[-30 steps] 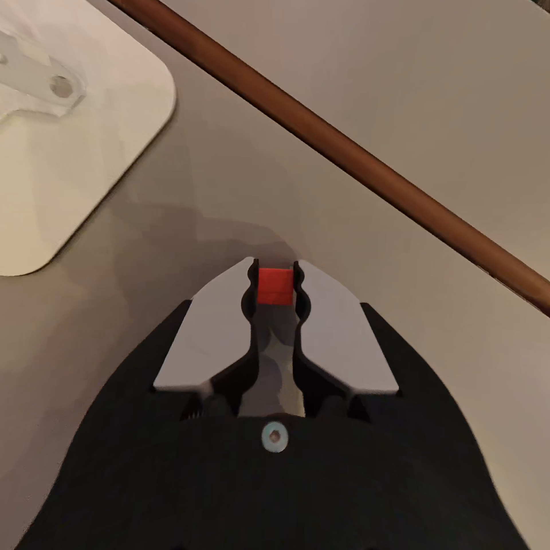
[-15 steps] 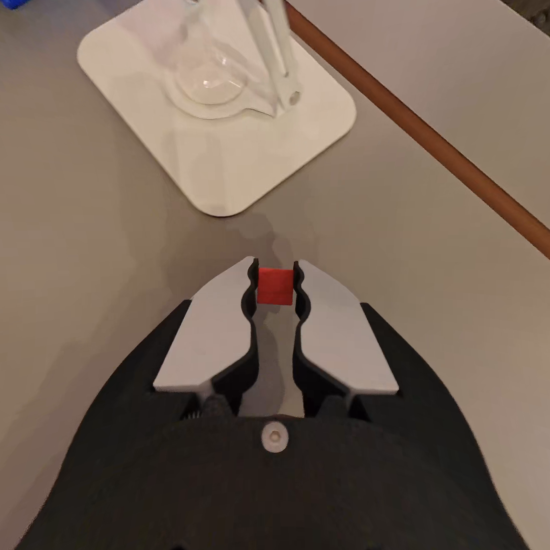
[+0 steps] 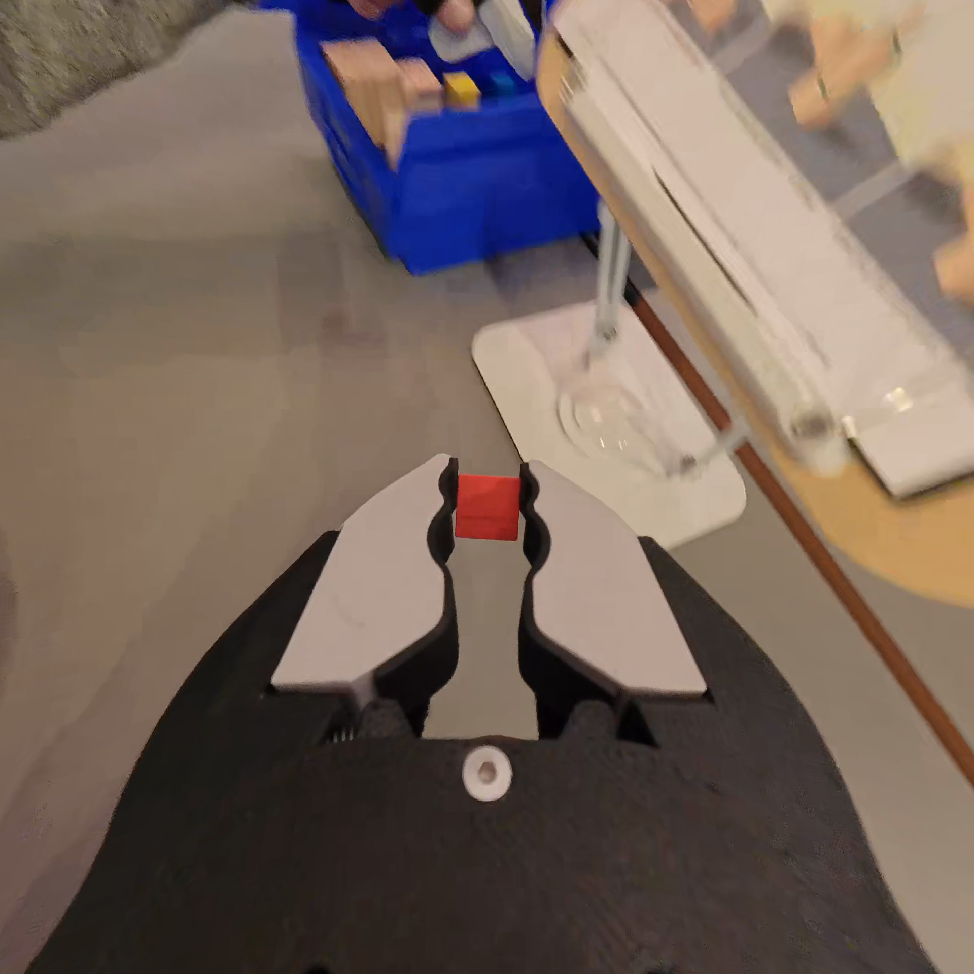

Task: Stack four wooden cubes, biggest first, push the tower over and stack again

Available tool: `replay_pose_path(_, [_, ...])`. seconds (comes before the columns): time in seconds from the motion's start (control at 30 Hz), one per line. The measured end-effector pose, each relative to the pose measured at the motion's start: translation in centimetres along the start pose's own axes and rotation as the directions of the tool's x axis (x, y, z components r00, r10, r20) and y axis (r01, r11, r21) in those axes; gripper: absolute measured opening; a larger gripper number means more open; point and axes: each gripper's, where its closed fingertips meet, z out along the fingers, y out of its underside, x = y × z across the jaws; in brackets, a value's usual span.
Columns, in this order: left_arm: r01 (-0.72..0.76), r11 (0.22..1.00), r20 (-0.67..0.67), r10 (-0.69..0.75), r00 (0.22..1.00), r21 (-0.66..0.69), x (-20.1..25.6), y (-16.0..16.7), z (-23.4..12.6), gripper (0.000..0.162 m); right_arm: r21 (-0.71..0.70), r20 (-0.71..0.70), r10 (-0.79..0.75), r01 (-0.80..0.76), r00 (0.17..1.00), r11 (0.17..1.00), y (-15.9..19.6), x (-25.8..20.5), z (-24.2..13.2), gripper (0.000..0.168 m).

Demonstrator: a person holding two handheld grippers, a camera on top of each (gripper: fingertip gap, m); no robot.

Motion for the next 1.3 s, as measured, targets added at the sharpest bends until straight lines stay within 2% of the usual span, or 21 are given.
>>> replay_pose_path(0.13, [-0.038, 0.989, 0.125, 0.020, 0.992, 0.141, 0.9, 2.4, -7.0, 0.032, 0.037, 0.070, -0.126, 0.124, 0.990, 0.992, -7.4, -4.3, 3.1, 0.022])
replay_pose_path(0.2, [-0.051, 0.983, 0.153, 0.024, 0.988, 0.177, 2.1, 4.5, -8.8, 0.028, 0.033, 0.107, -0.183, 0.180, 0.977, 0.983, -11.0, -6.0, 5.4, 0.022])
replay_pose_path(0.27, [-0.072, 0.976, 0.156, 0.040, 0.987, 0.204, 3.9, 6.7, -9.7, 0.024, 0.019, 0.124, -0.220, 0.220, 0.968, 0.975, -14.5, -6.9, 8.0, 0.022])
replay_pose_path(0.33, [-0.096, 0.972, 0.165, 0.062, 0.984, 0.212, 5.7, 8.9, -9.8, 0.014, -0.029, 0.134, -0.260, 0.266, 0.956, 0.963, -17.5, -7.2, 11.2, 0.022])
replay_pose_path(0.47, [-0.179, 0.958, 0.126, 0.154, 0.980, 0.224, 9.3, 12.1, -8.3, 0.000, -0.206, 0.114, -0.338, 0.355, 0.934, 0.912, -21.8, -4.9, 18.6, 0.022])
replay_pose_path(0.53, [-0.190, 0.957, 0.056, 0.182, 0.982, 0.221, 11.2, 12.9, -7.4, 0.000, -0.345, 0.114, -0.348, 0.366, 0.930, 0.865, -22.2, -2.9, 22.7, 0.022])
replay_pose_path(0.63, [-0.242, 0.942, 0.051, 0.237, 0.970, 0.235, 12.0, 12.5, -7.4, 0.000, -0.504, 0.076, -0.352, 0.341, 0.933, 0.794, -22.4, 0.3, 28.1, 0.022])
replay_pose_path(0.7, [-0.255, 0.928, 0.018, 0.260, 0.965, 0.270, 12.8, 12.3, -7.5, 0.000, -0.594, 0.068, -0.320, 0.296, 0.945, 0.748, -21.7, 2.0, 31.0, 0.023])
replay_pose_path(0.8, [-0.311, 0.923, 0.046, 0.309, 0.950, 0.226, 12.5, 13.1, -7.1, 0.000, -0.724, 0.049, -0.264, 0.217, 0.963, 0.655, -19.5, 4.9, 34.0, 0.023])
replay_pose_path(0.97, [-0.315, 0.915, 0.034, 0.317, 0.948, 0.253, 13.0, 12.8, -7.7, 0.000, -0.852, 0.058, -0.262, 0.185, 0.963, 0.490, -15.5, 8.3, 35.9, 0.023])
replay_pose_path(1.17, [-0.323, 0.908, 0.027, 0.328, 0.944, 0.266, 13.5, 12.6, -8.1, 0.000, -0.912, 0.075, -0.258, 0.171, 0.963, 0.373, -12.7, 9.3, 35.7, 0.023])
replay_pose_path(1.23, [-0.318, 0.912, 0.023, 0.323, 0.946, 0.261, 13.4, 12.8, -8.0, 0.000, -0.915, 0.063, -0.283, 0.169, 0.957, 0.366, -12.7, 9.5, 35.8, 0.047])
replay_pose_path(1.3, [-0.313, 0.915, 0.017, 0.319, 0.947, 0.256, 13.3, 12.9, -7.8, 0.000, -0.911, 0.075, -0.283, 0.181, 0.956, 0.370, -12.9, 8.9, 35.6, 0.047])
